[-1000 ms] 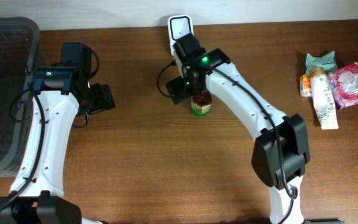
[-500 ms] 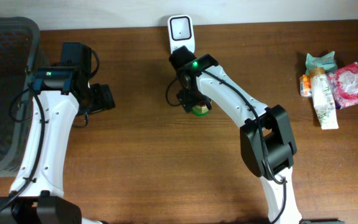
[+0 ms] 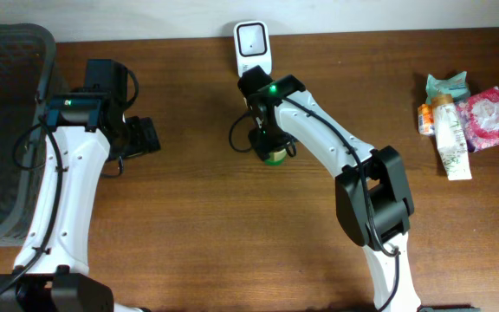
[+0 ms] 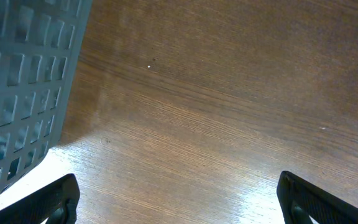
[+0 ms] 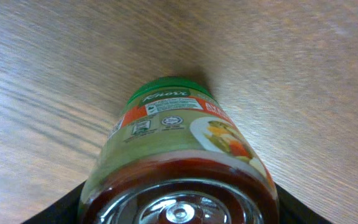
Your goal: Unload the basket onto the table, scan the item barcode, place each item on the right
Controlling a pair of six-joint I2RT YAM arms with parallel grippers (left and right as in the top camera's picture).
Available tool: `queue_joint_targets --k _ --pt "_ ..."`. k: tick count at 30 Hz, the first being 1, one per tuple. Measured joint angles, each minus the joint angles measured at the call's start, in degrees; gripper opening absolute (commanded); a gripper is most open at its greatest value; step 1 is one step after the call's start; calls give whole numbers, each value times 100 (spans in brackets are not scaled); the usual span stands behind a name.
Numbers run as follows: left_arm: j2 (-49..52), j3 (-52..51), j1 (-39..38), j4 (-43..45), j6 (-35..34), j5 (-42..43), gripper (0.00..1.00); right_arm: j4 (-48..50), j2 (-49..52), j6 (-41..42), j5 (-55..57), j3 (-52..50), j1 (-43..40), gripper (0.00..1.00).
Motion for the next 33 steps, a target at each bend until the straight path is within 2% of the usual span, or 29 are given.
queue_joint_targets --k 1,6,11,14,16,17,20,22,25,31,33 --pt "0 0 0 2 0 0 99 0 0 11 -179 9 -26 56" --pt "0 0 0 0 0 0 99 -76 0 144 -1263 105 -450 56" --pt "0 0 0 0 0 0 99 -280 0 160 -2997 111 -1342 56" --pt "0 0 0 0 0 0 99 -197 0 162 -3602 -170 -1871 57" --pt "0 0 0 0 0 0 99 -179 4 160 -3812 -450 -2100 74" --pt "0 0 0 4 0 0 99 -175 4 151 -3954 -546 -2238 79" --pt "0 0 0 0 0 0 99 -177 4 155 -3954 -592 -2529 88" --pt "0 0 0 0 0 0 99 -221 4 173 -3751 -586 -2645 98" --pt "0 0 0 2 0 0 99 -636 4 216 -3200 -278 -2712 99" --pt "0 0 0 -2 0 0 99 -1751 -9 247 -2105 1338 -2531 99" --pt "0 0 0 2 0 0 99 -1803 -39 249 -1768 1600 -2312 99"
